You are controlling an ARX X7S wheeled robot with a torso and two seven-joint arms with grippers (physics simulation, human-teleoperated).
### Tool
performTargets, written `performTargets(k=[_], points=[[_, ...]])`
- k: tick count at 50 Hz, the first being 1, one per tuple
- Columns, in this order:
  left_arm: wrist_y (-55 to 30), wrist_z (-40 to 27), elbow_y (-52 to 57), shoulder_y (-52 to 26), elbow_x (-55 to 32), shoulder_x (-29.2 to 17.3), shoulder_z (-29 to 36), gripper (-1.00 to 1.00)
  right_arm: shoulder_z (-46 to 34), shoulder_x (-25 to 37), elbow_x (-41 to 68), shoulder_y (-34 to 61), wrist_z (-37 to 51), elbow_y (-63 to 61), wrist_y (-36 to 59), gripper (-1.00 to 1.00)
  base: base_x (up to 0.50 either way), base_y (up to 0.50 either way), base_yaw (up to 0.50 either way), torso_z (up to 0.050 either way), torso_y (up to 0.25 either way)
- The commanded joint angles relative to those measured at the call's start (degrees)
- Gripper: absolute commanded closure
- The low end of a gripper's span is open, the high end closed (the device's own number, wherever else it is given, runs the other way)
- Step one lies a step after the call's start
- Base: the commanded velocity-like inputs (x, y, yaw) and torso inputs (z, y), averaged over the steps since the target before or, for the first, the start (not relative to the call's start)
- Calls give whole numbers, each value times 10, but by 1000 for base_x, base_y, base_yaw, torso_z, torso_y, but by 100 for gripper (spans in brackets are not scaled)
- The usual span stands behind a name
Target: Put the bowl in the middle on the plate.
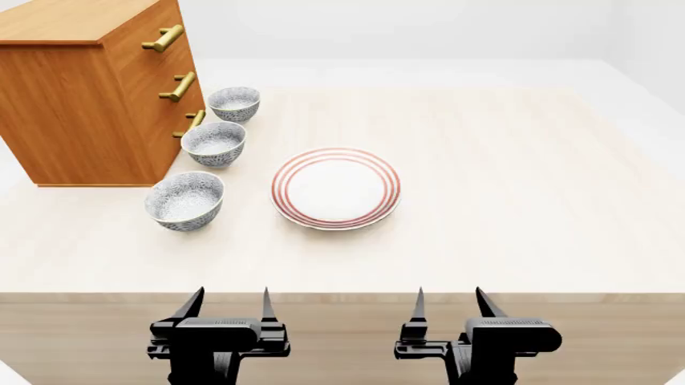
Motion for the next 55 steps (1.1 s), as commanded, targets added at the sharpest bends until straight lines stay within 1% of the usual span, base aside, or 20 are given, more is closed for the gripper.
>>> performTargets(k=[1,3,9,12,13,14,15,16,18,19,20,21,23,25,26,28,29,38,43,55], points=[[-1,-10,-6,-3,-10,-9,10,-100,-14,10,-5,2,19,9,-10,-100,0,0,0,0,0],[-1,-15,-5,-3,-13,-14,17,-100,-25,16,-23,2,37,22,-34,-100,0,0,0,0,0],[9,-33,-17,-5,-12,-23,31,-100,-28,22,18,5,33,13,-4,-100,0,0,0,0,0],[13,-39,-14,-4,-11,-28,36,-100,-31,26,18,6,41,14,-3,-100,0,0,0,0,0],[23,-59,-7,-3,9,-29,36,-100,-22,23,37,3,47,-24,46,-100,0,0,0,0,0],[5,-69,11,-2,15,-29,34,-100,-16,23,58,0,47,-60,86,-100,0,0,0,0,0],[-81,-71,62,-9,8,-27,29,-100,-10,27,85,0,46,-118,158,-100,0,0,0,0,0],[-167,-77,134,-27,32,-32,38,-100,-10,39,72,13,70,-194,242,-100,0,0,0,0,0],[-235,-64,196,-52,27,-39,40,-100,-3,52,84,35,75,-257,320,-100,0,0,0,0,0],[-285,-67,229,-82,36,-40,42,-100,8,58,99,75,85,-283,405,-100,0,0,0,0,0],[-353,-56,260,-107,9,-32,24,-100,22,59,119,102,83,-298,470,-100,0,0,0,0,0],[-433,-48,306,-152,-4,-34,15,-100,19,79,117,141,84,-324,506,-100,0,0,0,0,0],[-433,-50,314,-165,0,-39,22,-100,-1,94,86,163,106,-328,511,-100,0,0,0,0,0],[-471,-35,320,-179,-21,-39,16,-100,-5,104,87,174,100,-335,514,-100,0,0,0,0,0],[-441,-47,316,-169,0,-48,33,-100,0,103,88,172,100,-337,508,-100,0,0,0,0,0],[-429,-49,301,-163,-2,-48,35,-100,20,92,110,163,92,-339,506,-100,312,0,0,0,0],[-423,-52,296,-163,-1,-48,34,-100,12,95,102,159,96,-338,500,-100,500,0,0,0,0],[-416,-64,272,-179,-7,-51,34,-100,13,93,111,159,94,-319,497,-100,500,0,0,0,0],[-433,-62,276,-177,-20,-52,31,-100,6,95,110,158,96,-316,496,-100,500,0,0,0,0],[-418,-72,260,-183,-21,-61,40,-100,6,100,116,159,94,-303,487,-100,500,0,0,0,0]])
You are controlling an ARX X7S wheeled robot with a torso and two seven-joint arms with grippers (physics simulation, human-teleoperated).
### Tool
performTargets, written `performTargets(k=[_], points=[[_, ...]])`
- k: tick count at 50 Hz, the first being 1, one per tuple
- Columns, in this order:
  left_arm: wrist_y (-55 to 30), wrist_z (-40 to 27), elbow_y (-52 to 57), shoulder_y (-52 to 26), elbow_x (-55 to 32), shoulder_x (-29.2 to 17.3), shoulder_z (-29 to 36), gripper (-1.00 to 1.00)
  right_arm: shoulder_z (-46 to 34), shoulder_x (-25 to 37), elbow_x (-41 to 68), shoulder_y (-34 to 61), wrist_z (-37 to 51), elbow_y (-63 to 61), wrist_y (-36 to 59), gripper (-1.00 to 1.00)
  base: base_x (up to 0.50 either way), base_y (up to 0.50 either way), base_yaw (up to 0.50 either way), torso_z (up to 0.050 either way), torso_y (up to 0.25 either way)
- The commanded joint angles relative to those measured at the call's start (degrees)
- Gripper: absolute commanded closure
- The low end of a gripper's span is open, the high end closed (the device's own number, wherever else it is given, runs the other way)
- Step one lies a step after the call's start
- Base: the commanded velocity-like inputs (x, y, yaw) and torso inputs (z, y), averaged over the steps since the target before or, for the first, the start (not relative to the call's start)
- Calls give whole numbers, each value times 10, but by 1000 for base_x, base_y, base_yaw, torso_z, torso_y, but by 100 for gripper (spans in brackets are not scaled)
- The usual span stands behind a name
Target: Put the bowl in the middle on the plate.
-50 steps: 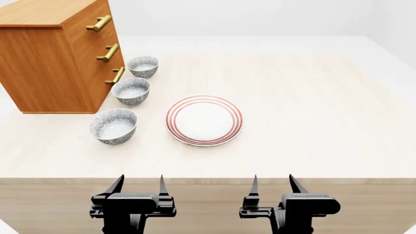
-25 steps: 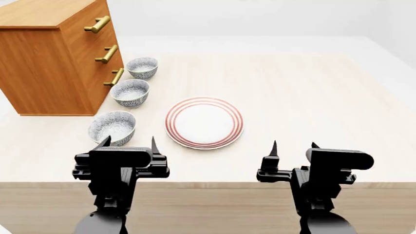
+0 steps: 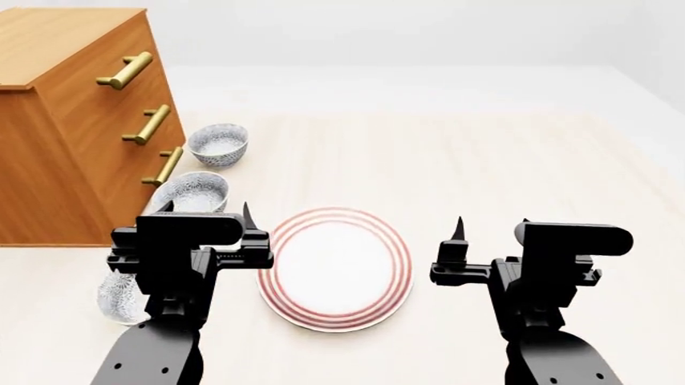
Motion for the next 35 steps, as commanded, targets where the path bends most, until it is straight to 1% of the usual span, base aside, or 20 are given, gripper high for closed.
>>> performTargets(k=[1,7,22,24,30,35], points=[[-6,-9,-6,-11,-6,-6,3,-100,2,5,9,3,1,1,6,-100,500,0,0,0,0],[-1,-12,-9,-10,-8,-11,6,-100,0,7,7,-6,1,18,-10,-100,500,0,0,0,0],[-2,-15,-16,-9,-21,-16,9,-100,-2,8,15,-8,2,23,-14,-100,500,0,0,0,2],[0,-17,-17,-9,-21,-17,11,-100,9,2,25,-11,-2,26,-34,-100,500,0,0,0,0],[-21,-17,-9,-17,-27,-20,12,-100,0,8,21,-4,4,26,-16,-100,0,0,0,0,0],[-95,-25,13,-54,-21,-30,20,-100,-4,12,22,1,7,20,-7,-100,0,0,0,0,0]])
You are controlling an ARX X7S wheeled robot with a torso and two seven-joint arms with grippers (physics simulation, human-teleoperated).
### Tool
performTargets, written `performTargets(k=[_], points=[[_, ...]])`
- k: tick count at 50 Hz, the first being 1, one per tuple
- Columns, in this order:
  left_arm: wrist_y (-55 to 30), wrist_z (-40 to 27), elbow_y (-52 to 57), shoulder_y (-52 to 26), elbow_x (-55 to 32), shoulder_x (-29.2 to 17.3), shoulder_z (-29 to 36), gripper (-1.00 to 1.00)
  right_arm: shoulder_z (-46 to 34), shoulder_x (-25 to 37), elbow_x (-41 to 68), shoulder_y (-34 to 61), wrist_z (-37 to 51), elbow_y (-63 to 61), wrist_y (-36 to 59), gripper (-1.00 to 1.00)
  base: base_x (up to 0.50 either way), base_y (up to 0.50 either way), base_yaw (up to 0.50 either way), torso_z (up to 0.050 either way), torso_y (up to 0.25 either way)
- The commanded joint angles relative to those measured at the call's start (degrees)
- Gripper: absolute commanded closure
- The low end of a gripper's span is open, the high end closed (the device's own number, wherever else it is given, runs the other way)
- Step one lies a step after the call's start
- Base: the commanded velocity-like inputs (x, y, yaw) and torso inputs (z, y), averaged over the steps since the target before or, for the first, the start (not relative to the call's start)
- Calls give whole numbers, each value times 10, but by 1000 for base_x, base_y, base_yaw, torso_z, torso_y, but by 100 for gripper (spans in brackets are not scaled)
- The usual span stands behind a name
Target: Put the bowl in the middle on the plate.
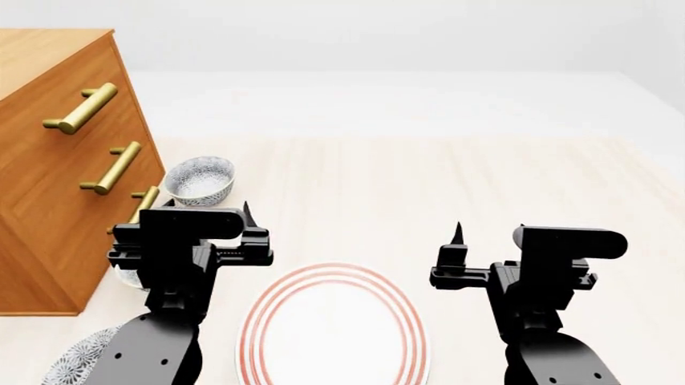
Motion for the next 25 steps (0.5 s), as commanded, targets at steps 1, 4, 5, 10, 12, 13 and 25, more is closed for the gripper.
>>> performTargets(k=[1,4,5,10,12,13,25], points=[[-89,-12,27,-49,6,-15,14,-100,-3,5,4,7,4,-2,9,-100,0,0,0,0,0],[-202,-2,50,-113,2,-28,27,-100,-3,6,6,9,5,-6,13,-100,0,0,0,0,0],[-229,3,55,-127,-3,-29,26,-100,-4,5,7,9,5,-6,13,-100,0,0,0,0,0],[-303,6,44,-193,-4,-40,37,-100,-11,6,6,8,5,0,8,-100,0,0,0,0,0],[-333,11,10,-225,-7,-40,38,-100,-12,5,8,9,6,-1,10,-100,0,0,0,0,0],[-346,9,-14,-245,-4,-40,41,-100,-13,6,8,10,7,-3,13,-100,0,0,0,0,0],[-345,31,-250,-342,-7,-45,86,-100,-16,6,13,11,10,1,13,-100,0,0,0,0,0]])
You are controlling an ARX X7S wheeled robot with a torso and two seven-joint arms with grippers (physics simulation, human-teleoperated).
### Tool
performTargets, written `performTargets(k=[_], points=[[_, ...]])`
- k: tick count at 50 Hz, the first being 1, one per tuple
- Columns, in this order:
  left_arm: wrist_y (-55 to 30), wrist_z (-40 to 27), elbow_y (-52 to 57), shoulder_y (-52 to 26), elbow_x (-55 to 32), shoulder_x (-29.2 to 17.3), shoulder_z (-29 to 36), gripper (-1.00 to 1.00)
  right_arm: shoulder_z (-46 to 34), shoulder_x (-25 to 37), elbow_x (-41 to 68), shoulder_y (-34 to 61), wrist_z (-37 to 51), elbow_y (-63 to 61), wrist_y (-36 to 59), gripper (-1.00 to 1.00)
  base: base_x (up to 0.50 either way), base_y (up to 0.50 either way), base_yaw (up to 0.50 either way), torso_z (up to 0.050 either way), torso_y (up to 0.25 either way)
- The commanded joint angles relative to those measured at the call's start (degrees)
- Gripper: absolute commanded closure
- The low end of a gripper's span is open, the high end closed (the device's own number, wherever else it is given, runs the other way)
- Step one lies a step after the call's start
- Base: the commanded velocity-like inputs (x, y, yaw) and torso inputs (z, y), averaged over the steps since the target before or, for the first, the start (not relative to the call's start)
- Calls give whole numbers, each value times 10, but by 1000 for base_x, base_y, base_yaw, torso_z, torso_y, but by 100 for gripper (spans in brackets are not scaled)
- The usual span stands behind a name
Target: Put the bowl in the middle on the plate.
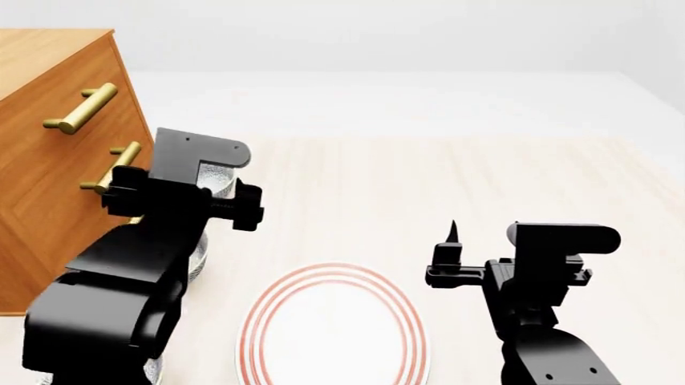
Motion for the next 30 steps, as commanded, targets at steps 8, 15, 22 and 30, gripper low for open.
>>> performTargets(k=[8,15,22,30], points=[[-22,16,-329,-151,8,5,68,-100,1,2,10,3,4,9,2,-100,0,0,0,0,0],[6,20,-419,-183,10,10,77,-100,1,2,13,1,4,19,-4,-100,0,0,0,0,0],[1,24,-451,-189,6,13,80,-100,0,3,15,-1,4,25,-8,-100,0,0,0,0,0],[5,39,-506,-204,-2,19,87,-100,-1,4,19,0,5,28,-8,-100,0,0,0,0,0]])
